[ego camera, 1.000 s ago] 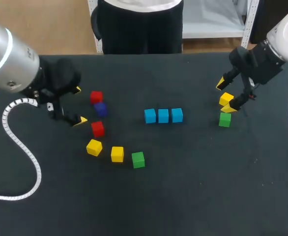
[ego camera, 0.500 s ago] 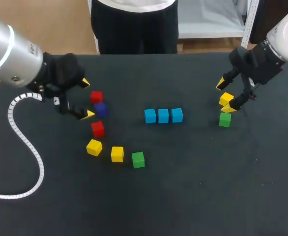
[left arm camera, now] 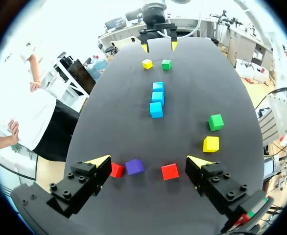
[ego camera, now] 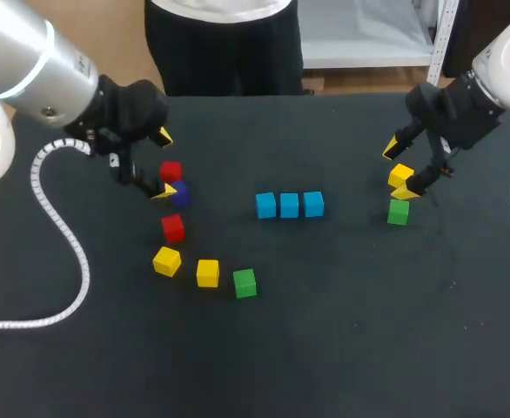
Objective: Place the blue cubes, place green cubes on the blue cubes, place the yellow cubes on the green cubes, then place the red cubes on the yellow cubes, and place purple cube on the red cubes.
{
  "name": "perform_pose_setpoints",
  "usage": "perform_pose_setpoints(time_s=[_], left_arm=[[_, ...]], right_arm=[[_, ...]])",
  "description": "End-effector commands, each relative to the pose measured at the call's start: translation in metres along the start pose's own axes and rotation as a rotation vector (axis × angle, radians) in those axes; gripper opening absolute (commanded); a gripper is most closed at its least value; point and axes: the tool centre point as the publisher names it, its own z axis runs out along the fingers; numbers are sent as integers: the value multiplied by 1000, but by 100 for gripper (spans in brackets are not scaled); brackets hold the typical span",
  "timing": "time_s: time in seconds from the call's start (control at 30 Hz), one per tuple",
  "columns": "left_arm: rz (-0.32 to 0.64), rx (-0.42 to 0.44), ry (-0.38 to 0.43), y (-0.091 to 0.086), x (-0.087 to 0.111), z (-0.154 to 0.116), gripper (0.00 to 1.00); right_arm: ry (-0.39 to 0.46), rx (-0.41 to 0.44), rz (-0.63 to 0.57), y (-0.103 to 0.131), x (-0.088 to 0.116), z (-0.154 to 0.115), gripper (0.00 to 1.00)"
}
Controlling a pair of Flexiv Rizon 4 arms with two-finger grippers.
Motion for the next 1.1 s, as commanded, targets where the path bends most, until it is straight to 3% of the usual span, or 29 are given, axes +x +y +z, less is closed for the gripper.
perform_pose_setpoints(time_s=[0.03, 0.27, 0.97, 1.1], left_arm=[[-14, 26, 35, 9, -6, 5, 100], [-33, 52, 70, 11, -3, 9, 100], [-33, 52, 70, 11, -3, 9, 100], [-33, 52, 70, 11, -3, 9, 100]], right_arm=[[0, 1, 0, 0, 0, 0, 100], [0, 1, 0, 0, 0, 0, 100], [0, 1, 0, 0, 0, 0, 100], [12, -12, -34, -5, -18, 5, 100]])
